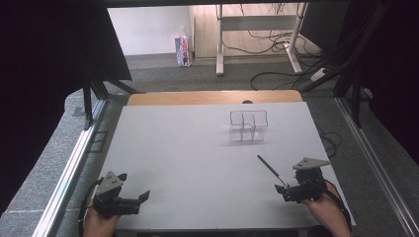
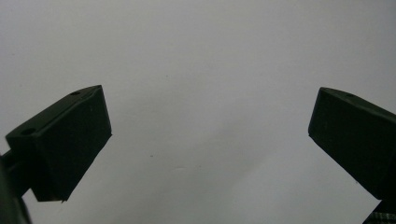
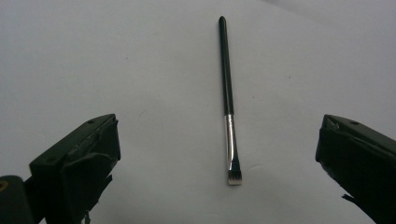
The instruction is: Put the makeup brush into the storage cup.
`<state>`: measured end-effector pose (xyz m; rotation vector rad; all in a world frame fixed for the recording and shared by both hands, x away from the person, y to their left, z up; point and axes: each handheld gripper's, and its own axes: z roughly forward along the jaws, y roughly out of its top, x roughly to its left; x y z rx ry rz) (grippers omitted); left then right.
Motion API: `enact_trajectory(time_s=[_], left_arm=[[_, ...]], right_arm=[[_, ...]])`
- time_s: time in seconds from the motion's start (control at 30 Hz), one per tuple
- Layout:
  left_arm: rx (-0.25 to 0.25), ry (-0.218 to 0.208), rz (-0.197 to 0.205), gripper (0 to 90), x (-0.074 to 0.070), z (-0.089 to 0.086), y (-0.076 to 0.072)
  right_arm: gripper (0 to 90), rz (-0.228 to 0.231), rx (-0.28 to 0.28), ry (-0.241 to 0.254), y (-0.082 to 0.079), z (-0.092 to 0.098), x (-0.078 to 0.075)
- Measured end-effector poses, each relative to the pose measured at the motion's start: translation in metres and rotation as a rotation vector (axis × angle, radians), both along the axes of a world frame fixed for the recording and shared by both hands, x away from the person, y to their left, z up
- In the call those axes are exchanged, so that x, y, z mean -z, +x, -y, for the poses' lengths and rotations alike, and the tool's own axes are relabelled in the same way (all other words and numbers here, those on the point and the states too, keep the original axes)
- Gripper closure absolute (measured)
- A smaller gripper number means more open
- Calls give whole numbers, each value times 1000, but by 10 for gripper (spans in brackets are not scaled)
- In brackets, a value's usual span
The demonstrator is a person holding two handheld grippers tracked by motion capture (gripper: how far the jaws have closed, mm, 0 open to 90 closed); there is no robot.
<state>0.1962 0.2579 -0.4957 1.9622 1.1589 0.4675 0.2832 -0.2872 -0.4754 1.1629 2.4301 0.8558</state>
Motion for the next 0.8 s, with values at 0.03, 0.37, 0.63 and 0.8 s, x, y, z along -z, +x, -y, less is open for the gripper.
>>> enact_trajectory(time_s=[0.03, 0.37, 0.63, 0.8], left_arm=[[1, 0, -1, 0, 0, 0, 0], [-1, 7, -3, 0, 0, 1, 0], [1, 8, -3, 0, 1, 1, 0], [2, 10, -3, 0, 1, 1, 0]], right_arm=[[0, -3, -1, 0, 0, 0, 0], [0, -7, -12, -14, 4, -1, 0], [0, -9, -12, -11, 5, -1, -1], [0, -11, -9, -15, 6, -1, -1]])
